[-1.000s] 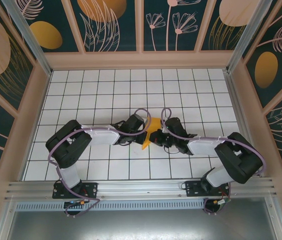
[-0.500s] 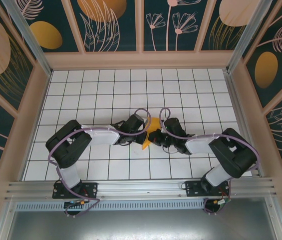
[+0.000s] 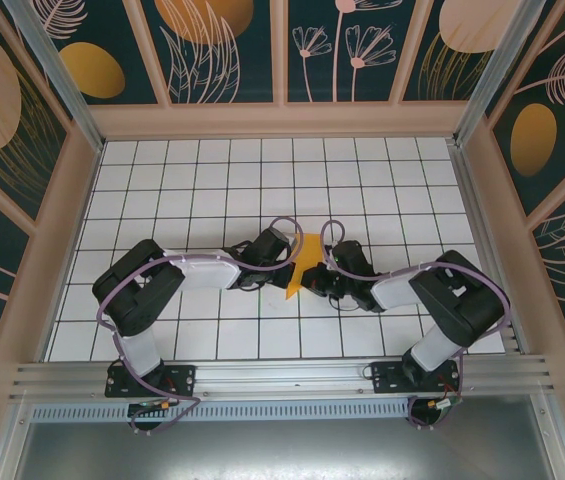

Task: Fold a paper plane with a square sheet of paper (pick it up from the middle)
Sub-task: Third fold the triangle at the center of the table.

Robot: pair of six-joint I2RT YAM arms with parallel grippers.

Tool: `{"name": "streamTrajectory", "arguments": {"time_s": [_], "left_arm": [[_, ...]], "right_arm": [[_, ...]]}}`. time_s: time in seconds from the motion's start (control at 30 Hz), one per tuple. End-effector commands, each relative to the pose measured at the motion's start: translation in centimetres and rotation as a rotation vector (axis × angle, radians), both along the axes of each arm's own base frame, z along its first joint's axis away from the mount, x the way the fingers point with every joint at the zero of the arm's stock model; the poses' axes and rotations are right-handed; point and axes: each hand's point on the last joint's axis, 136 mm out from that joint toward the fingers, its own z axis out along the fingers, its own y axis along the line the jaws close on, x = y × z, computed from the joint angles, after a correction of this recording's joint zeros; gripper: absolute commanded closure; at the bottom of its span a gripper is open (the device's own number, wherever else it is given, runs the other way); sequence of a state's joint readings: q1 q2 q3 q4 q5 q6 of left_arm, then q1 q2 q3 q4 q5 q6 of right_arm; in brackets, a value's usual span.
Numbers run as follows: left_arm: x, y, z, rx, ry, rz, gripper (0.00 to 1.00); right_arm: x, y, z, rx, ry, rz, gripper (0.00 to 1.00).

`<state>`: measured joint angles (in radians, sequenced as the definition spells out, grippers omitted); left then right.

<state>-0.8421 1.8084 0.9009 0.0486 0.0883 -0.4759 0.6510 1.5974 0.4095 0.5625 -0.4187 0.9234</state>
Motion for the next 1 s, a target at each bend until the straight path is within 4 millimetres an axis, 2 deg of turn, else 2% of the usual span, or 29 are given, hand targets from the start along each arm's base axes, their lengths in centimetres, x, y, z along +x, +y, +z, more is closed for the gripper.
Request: {"name": "streamTrajectory", "arguments": {"time_s": [0.0,0.1,0.23,0.33,0.4,0.53,0.77,0.97], "left_arm": [[-0.3,1.1,-2.0,0.066,0.039,0.008,1.00],[-0.3,1.0,-1.9,0.063,0.038,0.008,1.00],[-0.3,1.1,-1.8,0.064,0.035,0.008,1.00],[-0.3,1.0,-1.7,0.057,0.035,0.002,1.00],[-0.3,1.0,-1.6,0.056,0.034,0.000,1.00],[-0.4,0.7,-1.5,0.048,0.036,-0.005,1.00],[-0.2,0.5,-1.1,0.038,0.032,-0.007,1.00],[0.1,0.0,-0.3,0.023,0.021,-0.015,1.00]], "right_arm": [[-0.1,-0.5,-0.9,-0.009,0.008,-0.002,0.97],[0.0,-0.3,-0.2,0.015,-0.001,0.003,0.96],[0.7,-0.1,2.1,0.023,-0.057,0.011,0.94],[2.1,-0.7,4.1,0.010,-0.112,0.002,0.93],[3.7,-2.1,4.6,-0.067,-0.139,-0.033,0.93],[6.5,-4.5,3.2,-0.234,-0.108,-0.059,0.94],[8.7,-3.6,0.7,-0.343,-0.054,0.048,0.94],[8.6,-3.6,-2.3,-0.412,0.013,0.080,0.95]]}}
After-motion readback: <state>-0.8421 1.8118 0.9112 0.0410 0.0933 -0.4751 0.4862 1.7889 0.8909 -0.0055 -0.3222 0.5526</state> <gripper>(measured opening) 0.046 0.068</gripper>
